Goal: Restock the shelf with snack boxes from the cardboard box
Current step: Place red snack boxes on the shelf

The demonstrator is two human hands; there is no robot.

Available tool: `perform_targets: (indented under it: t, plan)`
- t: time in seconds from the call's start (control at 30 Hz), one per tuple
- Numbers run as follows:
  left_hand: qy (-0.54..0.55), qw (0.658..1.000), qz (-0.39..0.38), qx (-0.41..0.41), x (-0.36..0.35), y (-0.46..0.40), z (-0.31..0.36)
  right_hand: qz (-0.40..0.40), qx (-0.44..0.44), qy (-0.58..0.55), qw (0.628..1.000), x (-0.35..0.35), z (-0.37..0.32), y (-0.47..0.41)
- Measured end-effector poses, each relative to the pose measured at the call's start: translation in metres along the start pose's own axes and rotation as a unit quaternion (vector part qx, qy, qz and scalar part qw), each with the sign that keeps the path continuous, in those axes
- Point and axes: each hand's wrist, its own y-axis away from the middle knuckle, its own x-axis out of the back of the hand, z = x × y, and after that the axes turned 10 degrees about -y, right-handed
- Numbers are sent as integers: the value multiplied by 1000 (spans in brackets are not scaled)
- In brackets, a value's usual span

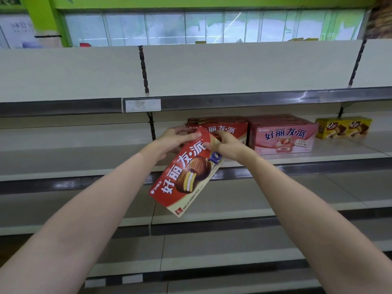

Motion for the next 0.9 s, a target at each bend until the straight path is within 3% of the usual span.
perform_targets:
  t: [0.17, 0.27, 0.4, 0.5, 0.57, 0.73, 0.83, 0.9]
  plan:
    - [-26, 994, -90, 63, 24, -2, -18, 116, 11, -119, 986, 34, 12, -3]
    - [13, 998, -29, 52, 25, -9, -16, 160, 21, -197, 967, 50, 20, -2]
    - [61, 996, 65, 17, 8, -20, 3, 197, 32, -221, 955, 54, 34, -3]
    - [29, 994, 108, -20, -4, -35, 7, 237, 34, -174, 955, 59, 40, -3]
    - [-61, 990, 122, -45, -14, -42, 3, 233, 15, -118, 965, 67, 44, -6]
    - [-197, 972, 96, -83, -28, -54, 0, 236, -11, 40, 971, 76, 50, -15]
    - [-229, 969, 52, -80, -20, -59, 4, 244, -25, 48, 968, 75, 45, -21]
    - [-261, 959, 71, -85, -23, -64, 4, 252, -41, 30, 966, 73, 44, -28]
